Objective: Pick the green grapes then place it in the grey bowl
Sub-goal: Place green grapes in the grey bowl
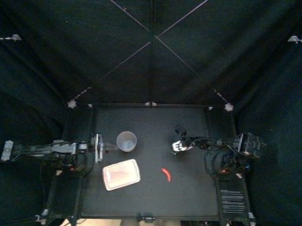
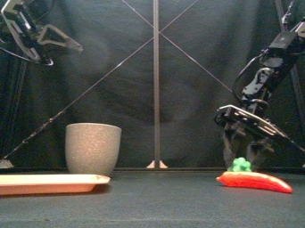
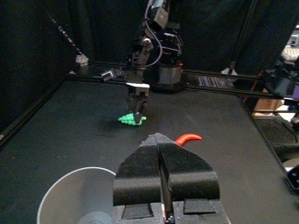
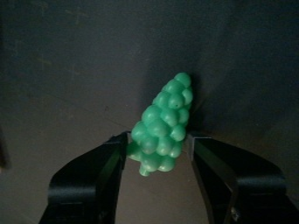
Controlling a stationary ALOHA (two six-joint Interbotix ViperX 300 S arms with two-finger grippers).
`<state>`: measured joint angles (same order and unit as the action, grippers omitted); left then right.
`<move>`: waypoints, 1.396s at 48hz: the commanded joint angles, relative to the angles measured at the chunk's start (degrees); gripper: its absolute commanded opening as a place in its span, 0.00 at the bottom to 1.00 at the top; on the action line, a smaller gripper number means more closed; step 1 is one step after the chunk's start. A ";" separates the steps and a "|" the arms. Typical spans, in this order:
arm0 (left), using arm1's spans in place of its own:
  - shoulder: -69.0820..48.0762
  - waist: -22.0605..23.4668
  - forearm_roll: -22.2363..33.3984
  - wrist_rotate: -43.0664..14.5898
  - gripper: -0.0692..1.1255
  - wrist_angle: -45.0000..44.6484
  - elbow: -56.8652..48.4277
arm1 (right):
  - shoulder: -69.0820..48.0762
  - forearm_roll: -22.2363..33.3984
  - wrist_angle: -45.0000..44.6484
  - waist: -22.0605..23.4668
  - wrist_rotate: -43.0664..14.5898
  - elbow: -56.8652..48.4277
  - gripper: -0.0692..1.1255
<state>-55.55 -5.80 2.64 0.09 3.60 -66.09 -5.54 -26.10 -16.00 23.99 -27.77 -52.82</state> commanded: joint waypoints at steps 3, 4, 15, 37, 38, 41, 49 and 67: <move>0.09 0.09 0.09 -0.09 0.17 0.62 0.35 | -0.79 1.41 0.09 -0.35 0.26 2.64 0.67; 0.09 0.00 0.09 -0.09 0.17 0.62 0.35 | -0.97 1.76 0.09 -0.53 0.35 3.08 0.67; 0.09 0.09 0.09 0.00 0.17 0.62 0.00 | -2.37 8.35 0.70 -5.89 0.62 12.13 0.67; 0.09 0.00 0.09 -0.26 0.17 3.25 -0.62 | 9.49 32.34 7.12 -16.35 0.62 34.37 0.67; 0.09 -0.09 0.09 -0.26 0.17 3.25 -0.70 | 10.28 32.96 7.12 -16.35 0.62 35.33 0.67; 0.09 -0.18 0.09 -0.26 0.17 3.25 -0.70 | 12.83 34.19 7.12 -16.35 0.70 38.06 0.67; 0.09 -0.18 0.09 -0.26 0.17 3.25 -0.79 | 18.63 37.18 6.94 -16.08 0.97 45.44 0.67; 0.09 -0.26 0.00 -0.26 0.17 3.25 -0.88 | 24.08 40.34 3.60 -15.21 0.79 53.00 0.68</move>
<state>-55.55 -5.98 2.64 0.00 6.42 -67.76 19.78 13.97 -11.87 8.44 -26.89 -1.85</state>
